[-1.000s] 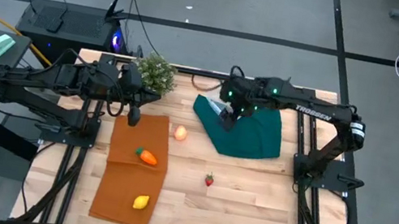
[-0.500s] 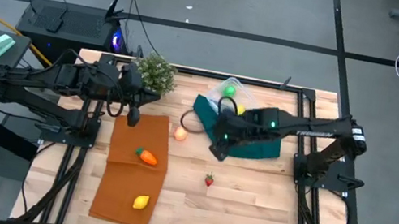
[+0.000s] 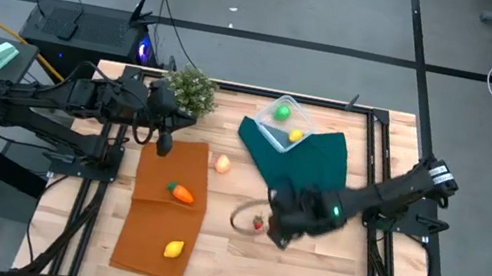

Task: Pick and placing Produce into tupperware
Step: Put the strawberry into the transparent bin

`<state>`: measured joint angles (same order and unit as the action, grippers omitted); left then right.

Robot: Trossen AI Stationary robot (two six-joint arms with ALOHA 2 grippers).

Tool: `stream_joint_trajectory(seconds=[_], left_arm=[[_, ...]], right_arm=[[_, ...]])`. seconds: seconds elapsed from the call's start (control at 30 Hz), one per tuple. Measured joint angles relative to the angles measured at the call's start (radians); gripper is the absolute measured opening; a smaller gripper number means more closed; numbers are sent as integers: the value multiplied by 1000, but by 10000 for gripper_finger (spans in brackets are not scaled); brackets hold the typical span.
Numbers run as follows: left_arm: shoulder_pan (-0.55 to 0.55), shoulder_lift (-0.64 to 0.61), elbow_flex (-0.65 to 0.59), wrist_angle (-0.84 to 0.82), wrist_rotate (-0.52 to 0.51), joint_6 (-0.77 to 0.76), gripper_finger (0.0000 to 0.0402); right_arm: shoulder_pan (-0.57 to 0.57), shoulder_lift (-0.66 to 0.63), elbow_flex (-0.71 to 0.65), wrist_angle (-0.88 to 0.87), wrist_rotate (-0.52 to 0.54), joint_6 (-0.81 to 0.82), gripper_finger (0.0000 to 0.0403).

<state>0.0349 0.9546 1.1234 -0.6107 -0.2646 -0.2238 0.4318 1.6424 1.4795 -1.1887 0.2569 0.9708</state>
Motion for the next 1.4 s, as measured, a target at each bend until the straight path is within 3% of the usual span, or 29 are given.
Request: stream_joint_trajectory(seconds=[0.27,0.7,0.87,1.03,1.27,1.4], left_arm=[[0,0,0,1,0,-131,25],[0,0,0,1,0,-164,17],[0,0,0,0,0,-153,20],[0,1,0,-17,1,-123,27],[0,1,0,-48,0,-120,25],[0,1,0,-69,1,-120,19]], right_arm=[[176,0,-97,72,81,177,268],[279,0,-324,452,82,492,268],[198,0,-402,519,61,522,272],[62,0,-460,619,-72,521,299],[-77,0,-462,670,-160,495,352],[-121,18,-452,697,-160,494,363]])
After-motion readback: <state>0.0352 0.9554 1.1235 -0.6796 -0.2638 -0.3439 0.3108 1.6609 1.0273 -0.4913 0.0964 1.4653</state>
